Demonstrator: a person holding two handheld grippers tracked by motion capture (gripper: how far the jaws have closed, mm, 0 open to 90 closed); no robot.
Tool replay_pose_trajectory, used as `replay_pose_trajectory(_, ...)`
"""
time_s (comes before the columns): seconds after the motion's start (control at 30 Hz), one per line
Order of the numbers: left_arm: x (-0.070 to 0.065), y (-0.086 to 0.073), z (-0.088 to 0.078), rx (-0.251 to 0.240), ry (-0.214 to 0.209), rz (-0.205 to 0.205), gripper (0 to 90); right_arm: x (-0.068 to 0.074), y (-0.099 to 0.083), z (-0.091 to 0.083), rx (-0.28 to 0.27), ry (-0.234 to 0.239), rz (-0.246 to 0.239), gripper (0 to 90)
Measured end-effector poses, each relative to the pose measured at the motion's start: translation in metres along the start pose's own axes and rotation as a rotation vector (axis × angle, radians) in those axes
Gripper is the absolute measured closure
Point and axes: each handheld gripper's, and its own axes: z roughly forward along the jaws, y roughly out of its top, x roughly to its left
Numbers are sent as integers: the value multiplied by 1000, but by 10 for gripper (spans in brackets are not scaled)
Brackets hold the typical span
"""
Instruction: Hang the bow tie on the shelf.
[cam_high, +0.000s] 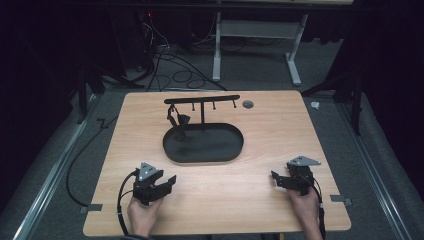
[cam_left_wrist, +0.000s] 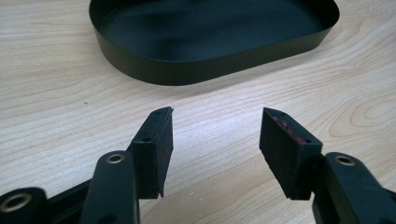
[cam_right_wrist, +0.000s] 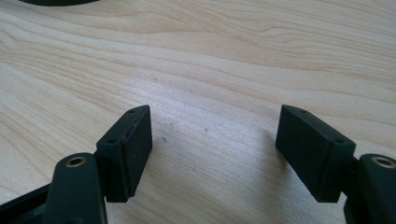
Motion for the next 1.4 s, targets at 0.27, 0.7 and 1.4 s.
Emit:
replay_pose_trajectory(0.27,-1,-3,6,13,-2,1,450,0,0,0,2,1,1,284)
replay_pose_trajectory(0.7,-7,-6,18,41,20,32,450,0,0,0,0,1,-2,284)
replay_pose_trajectory(1.4,-6,-10,32,69,27,29,451,0,0,0,-1,1,0,283)
